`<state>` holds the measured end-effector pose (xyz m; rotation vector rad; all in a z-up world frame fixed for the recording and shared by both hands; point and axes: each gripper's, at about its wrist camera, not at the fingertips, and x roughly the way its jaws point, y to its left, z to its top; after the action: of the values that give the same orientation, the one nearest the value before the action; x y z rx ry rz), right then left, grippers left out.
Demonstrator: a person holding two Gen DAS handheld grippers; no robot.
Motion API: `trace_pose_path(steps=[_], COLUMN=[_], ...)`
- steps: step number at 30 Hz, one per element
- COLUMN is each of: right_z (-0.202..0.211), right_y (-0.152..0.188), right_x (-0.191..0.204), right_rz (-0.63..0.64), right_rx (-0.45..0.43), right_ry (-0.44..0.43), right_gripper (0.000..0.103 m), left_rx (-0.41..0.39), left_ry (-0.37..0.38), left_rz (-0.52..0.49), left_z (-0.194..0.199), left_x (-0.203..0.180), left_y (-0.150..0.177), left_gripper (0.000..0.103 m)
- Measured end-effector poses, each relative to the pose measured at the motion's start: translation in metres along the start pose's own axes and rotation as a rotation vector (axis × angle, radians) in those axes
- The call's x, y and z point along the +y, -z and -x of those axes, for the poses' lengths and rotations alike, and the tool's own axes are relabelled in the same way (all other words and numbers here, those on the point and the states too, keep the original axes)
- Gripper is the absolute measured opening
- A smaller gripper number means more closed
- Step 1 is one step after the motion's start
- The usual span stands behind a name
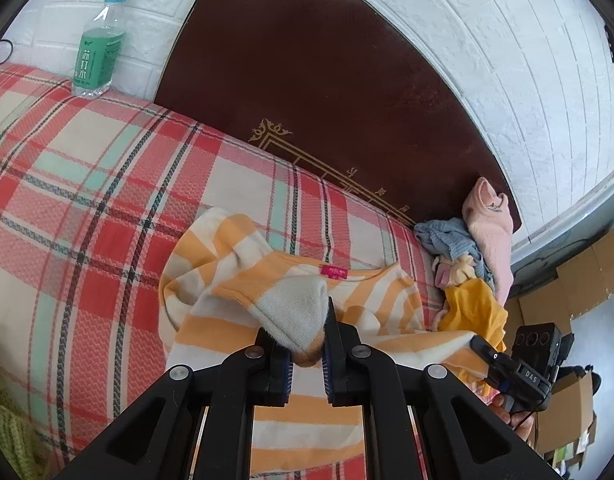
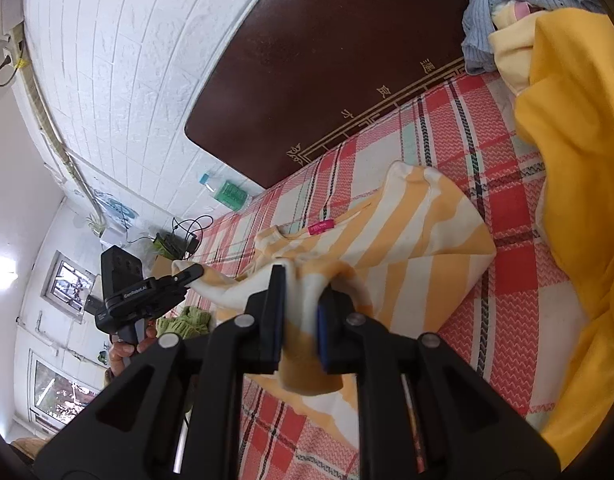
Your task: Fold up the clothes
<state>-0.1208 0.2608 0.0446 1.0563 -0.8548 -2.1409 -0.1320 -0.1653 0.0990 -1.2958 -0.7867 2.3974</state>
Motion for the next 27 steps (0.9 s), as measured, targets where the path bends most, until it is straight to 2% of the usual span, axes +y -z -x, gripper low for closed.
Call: trace_pose_path(steps=[9,13,17,21,23,25,27], right_z=[-0.013,-0.016,-0.014,-0.01,-0.005,-0.007,-0.016], right_y=[-0.011,-0.015,-0.023,-0.03,-0.029,-0.022,-0.01], right_x=[-0.017,-0.024,-0.025,-0.023,-0.013,0.001,0.017], right_rz=[-0.036,-0.043,-0.026,0.005,0.062,0.141,0.225], right_rx=[0.018,0.018,-0.007,-0.034,-0.046,-0.018,0.047], right_ry=[0.055,0.082,0.14,0.194,0.201,0.185,0.151], right_gripper=[0.022,0.022,0.024,0.025,0.025,0.025,0.026], left_rx=[0.022,0.017,-0.008,-0.034,-0.032,-0.015,0.016], left_ry=[-0.026,-0.032,-0.048,-0.055,-0.074,-0.087,-0.092], left_rz=[0.032,0.061,0.062,0.013,-0.03,-0.08,-0.137], left_z=[-0.017,-0.02,-0.018,-0.009,-0.006,-0.007,-0.011], left_x=[0.007,0.01,0.01,0.003,-0.003,-0.008,-0.014], left_y=[-0.01,-0.014,-0.015,-0.012,-0.008,-0.002,0.007], left_gripper=[0.012,0.031,0.034,0.037,0.042,0.047,0.051])
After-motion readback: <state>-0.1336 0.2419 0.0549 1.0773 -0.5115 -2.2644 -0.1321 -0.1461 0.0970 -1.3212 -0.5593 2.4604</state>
